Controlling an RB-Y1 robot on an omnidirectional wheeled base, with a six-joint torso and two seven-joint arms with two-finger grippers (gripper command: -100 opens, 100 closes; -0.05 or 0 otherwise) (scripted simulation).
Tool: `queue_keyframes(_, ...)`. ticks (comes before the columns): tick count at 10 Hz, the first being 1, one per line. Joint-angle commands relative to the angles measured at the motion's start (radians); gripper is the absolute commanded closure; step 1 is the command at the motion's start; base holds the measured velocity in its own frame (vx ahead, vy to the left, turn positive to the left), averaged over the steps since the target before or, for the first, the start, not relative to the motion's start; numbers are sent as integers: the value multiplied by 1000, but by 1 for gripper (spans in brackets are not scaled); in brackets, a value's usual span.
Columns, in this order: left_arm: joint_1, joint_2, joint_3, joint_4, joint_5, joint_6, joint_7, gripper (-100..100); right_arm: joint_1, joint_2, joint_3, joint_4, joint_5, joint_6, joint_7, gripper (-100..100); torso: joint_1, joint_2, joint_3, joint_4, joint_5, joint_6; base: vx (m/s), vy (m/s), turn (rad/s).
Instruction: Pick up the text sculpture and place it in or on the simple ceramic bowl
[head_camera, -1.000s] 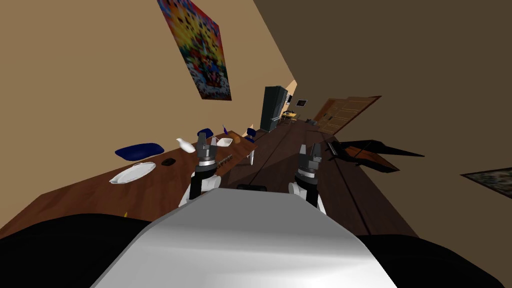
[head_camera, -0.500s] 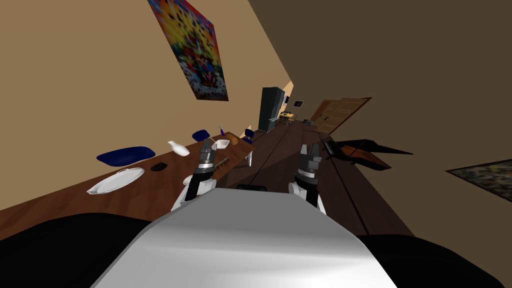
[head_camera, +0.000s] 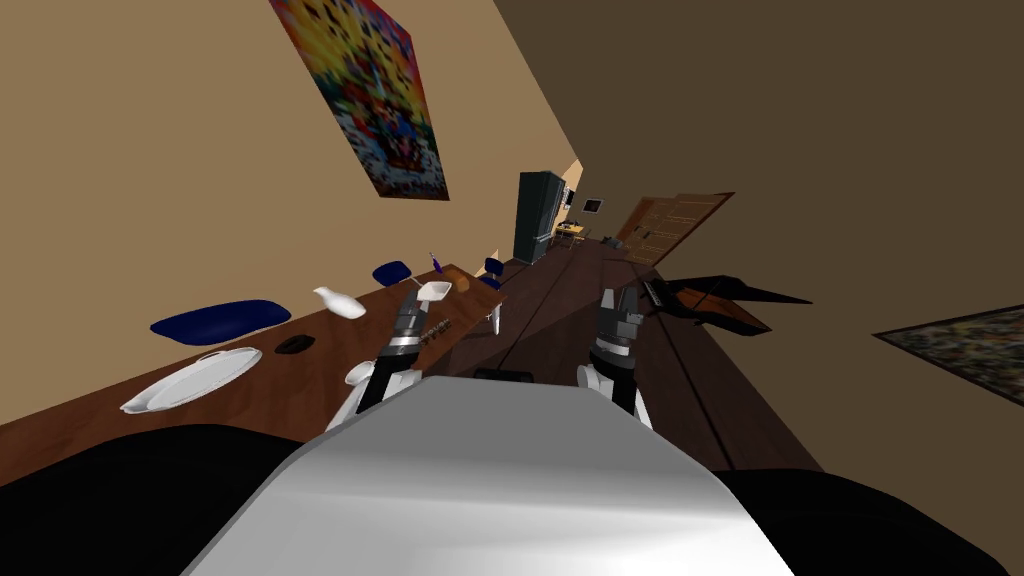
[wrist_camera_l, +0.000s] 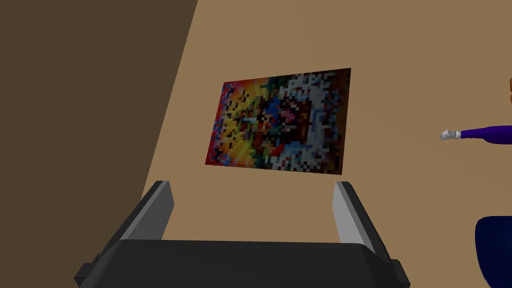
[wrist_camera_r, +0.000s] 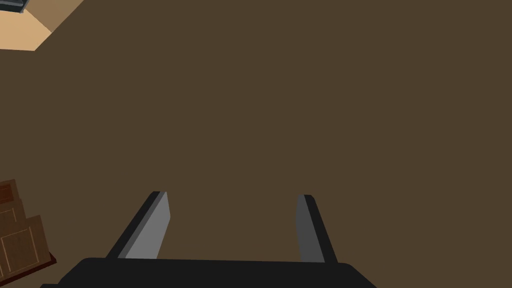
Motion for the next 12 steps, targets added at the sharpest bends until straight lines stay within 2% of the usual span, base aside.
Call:
queue_keyframes(1, 14, 7, 21, 40, -15, 13, 33, -100, 0, 0, 0, 0, 0, 0, 0, 0, 0, 0, 0, 0, 0, 0, 57, -35, -66)
queue_keyframes(2, 28, 12, 36, 61, -24, 24, 56, -100, 0, 0, 0, 0, 0, 0, 0, 0, 0, -1, 0, 0, 0, 0, 70, -46, -75)
queue_keyframes(3, 28, 12, 36, 61, -24, 24, 56, -100, 0, 0, 0, 0, 0, 0, 0, 0, -1, -2, -1, 0, 0, 0, 53, -37, -13)
queue_keyframes(7, 76, 24, 103, 155, -58, 76, 152, -100, 0, 0, 0, 0, 0, 0, 0, 0, -2, -2, -1, 0, 0, 0, 69, -51, -43)
queue_keyframes(12, 116, 21, 197, 283, -97, 156, 282, -100, 0, 0, 0, 0, 0, 0, 0, 0, -3, -3, -2, -1, -1, 0, 98, -61, -14)
